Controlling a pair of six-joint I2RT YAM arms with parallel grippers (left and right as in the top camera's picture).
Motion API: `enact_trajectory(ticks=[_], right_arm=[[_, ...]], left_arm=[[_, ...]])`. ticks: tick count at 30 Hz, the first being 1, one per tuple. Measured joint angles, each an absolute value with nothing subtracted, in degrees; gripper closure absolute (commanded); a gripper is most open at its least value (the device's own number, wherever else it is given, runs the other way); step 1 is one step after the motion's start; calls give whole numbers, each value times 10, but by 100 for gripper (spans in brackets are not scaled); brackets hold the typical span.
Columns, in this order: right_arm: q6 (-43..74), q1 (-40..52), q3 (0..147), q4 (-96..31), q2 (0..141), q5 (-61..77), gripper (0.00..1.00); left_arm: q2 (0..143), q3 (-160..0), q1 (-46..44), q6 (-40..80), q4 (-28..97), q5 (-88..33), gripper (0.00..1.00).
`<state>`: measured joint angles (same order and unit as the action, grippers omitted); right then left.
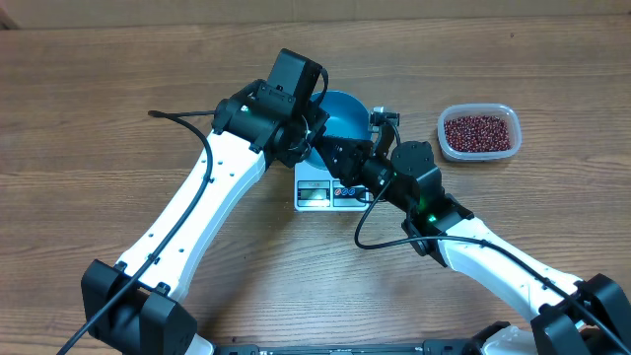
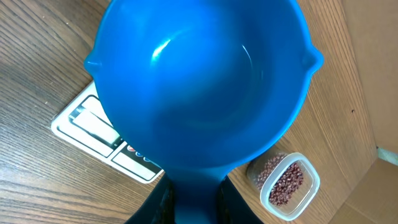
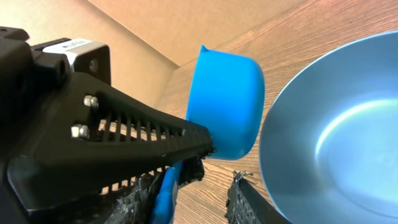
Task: Scoop item into bowl and weigh 150g on scale
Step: 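Grasp the scoop handle with the right gripper and release the left gripper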
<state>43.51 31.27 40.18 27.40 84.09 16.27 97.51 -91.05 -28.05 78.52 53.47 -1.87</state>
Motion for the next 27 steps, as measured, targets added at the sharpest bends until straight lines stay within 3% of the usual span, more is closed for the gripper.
enact_trajectory(ticks=[2,16,27], right_arm=[[435,313,402,276,841,163,73],[446,313,406,288,845,162,73],[450,316,413,285,848,161,82]], left_arm=[[975,-910,-281,786,535,-19,96],[975,-911,-281,792,533,-18,96],[975,-911,-281,794,532,-13,96]])
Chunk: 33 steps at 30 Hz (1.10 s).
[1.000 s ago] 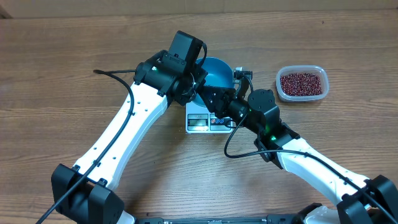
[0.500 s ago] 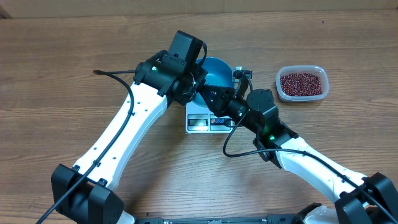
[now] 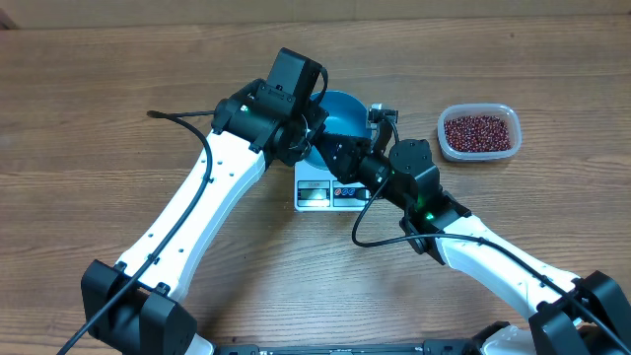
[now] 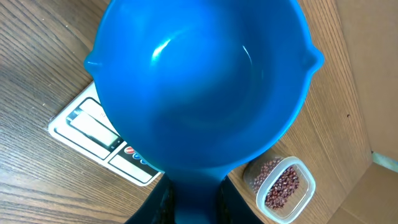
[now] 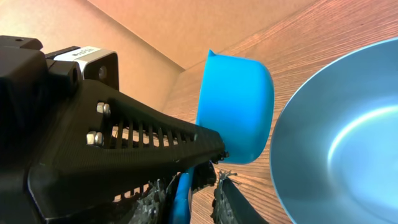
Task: Scoop item into bowl and weigh 150g on scale
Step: 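Grasp the scoop handle with the right gripper and release the left gripper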
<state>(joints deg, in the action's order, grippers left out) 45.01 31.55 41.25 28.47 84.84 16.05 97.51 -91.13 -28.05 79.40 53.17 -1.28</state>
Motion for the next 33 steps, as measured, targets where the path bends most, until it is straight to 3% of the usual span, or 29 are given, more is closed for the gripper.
enact_trajectory(ticks=[5,7,8,9,10,16,24,29,33], right_arm=[[453,317,417,284,848,162,96],[459,318,419,279,848,158,96],[460,318,419,276,848,156,96],[461,318,419,275,848,156,96],[462,318,419,274,848,156,96],[465,315,421,249,849,145,96],[463,283,421,233,834,150,96],[417,249,444,76,728,153,96],[378,218,490,-141,611,104,96]], left_arm=[[975,-911,-281,796,530,-13,96],[975,-911,-281,796,530,-12,96],[975,-911,-281,796,530,-12,87],[975,-911,-281,796,530,-12,59],[975,-911,-281,796,530,-12,3],[975,-911,-282,747,512,-36,1],[922,-921,-282,523,469,-54,0],[808,-933,-282,403,470,-26,0],[744,-944,-282,336,502,23,2]])
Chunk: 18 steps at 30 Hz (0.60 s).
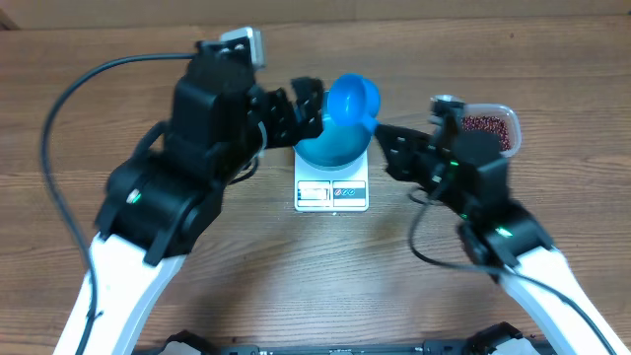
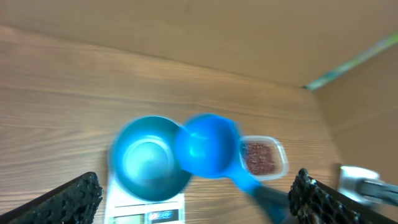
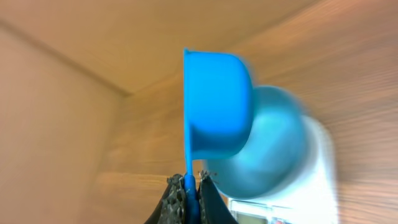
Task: Scoop item into bowl and weigh 150g on scale
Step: 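Grasp the scoop handle with the right gripper and release the left gripper, then move the left gripper down to the scale's button panel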
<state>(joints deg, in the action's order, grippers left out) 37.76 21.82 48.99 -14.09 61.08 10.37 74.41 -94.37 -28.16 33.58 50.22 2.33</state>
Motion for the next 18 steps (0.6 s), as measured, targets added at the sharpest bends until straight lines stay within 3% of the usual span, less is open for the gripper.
enact_trajectory(ticks=[7,9,10,11,12,18], right_arm=[[329,210,507,-321,453,-14,96],[317,210,508,-359,422,-34,96],[313,210,508,-376,413,-43,96],[310,210,508,-392,406,-53,96],[308,210,508,-405,401,-63,96],[305,210,508,-421,403,-80,96]], left_arm=[[765,-944,-282,299,564,72,25],[787,-940,-282,295,569,71,44],[796,-935,-284,293,570,72,59],[803,-927,-286,290,571,71,91],[810,-918,-291,293,570,69,95],[825,-844,-327,289,540,67,96]])
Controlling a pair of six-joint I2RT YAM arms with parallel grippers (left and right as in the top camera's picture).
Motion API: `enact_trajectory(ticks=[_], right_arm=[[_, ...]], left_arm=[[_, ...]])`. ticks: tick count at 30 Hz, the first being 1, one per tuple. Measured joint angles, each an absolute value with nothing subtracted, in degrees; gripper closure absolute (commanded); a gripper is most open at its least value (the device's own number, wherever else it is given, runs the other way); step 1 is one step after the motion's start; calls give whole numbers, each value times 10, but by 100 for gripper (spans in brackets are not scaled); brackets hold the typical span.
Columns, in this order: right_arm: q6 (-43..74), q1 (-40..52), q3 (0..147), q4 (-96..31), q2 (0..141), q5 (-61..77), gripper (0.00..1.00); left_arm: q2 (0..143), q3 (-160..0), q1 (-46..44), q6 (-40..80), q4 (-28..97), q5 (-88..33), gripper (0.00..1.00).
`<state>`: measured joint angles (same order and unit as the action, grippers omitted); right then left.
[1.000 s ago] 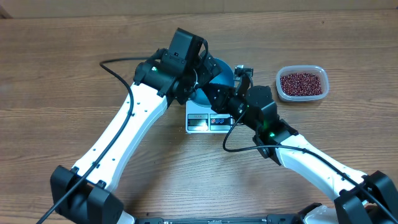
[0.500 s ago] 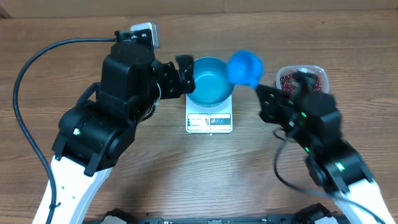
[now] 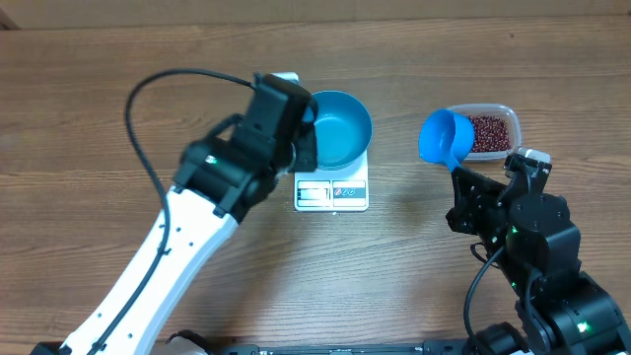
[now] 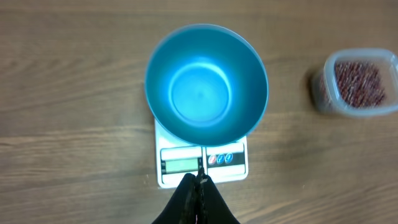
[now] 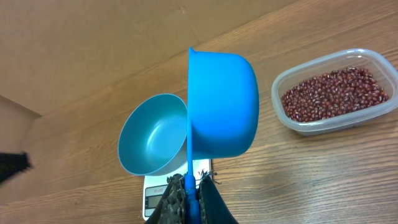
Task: Scoop item into bowl and weigh 150g on scale
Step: 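Move the left gripper down to the scale's button panel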
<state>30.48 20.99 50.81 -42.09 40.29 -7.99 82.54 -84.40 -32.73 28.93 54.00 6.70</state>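
Observation:
An empty blue bowl (image 3: 340,128) sits on the white scale (image 3: 332,193). My right gripper (image 5: 188,182) is shut on the handle of the blue scoop (image 5: 222,104). It holds the scoop in the air, tipped on its side, between the bowl and the tub of red beans (image 3: 487,131). From overhead the scoop (image 3: 443,137) looks empty. My left gripper (image 4: 200,179) is shut on nothing and hangs above the scale's (image 4: 202,162) front edge, with the bowl (image 4: 205,84) just beyond it.
The bean tub (image 5: 329,92) stands right of the scale on the wooden table (image 3: 99,108). A cardboard wall runs along the table's far edge. A black cable loops from the left arm.
My right arm has drawn back to the right, taking the scoop from above the bowl to beside the bean tub. My left gripper, wide open before, is now shut over the scale.
At first my left gripper held the scoop by its handle over the bowl, with the right fingers open beside the handle. The right fingers then stood closer around it. Later the left gripper was open and the right held the scoop, now near the beans.

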Motion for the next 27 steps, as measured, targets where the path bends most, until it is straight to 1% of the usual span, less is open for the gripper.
enact_trajectory(ticks=[10,27], right_arm=[[315,210,508,-433,403,-80,96],[308,210,508,-435,424,-82,96]], left_arm=[[834,-733,-390,277,430,91,96],[992,-727,-420,98,388,108,96]])
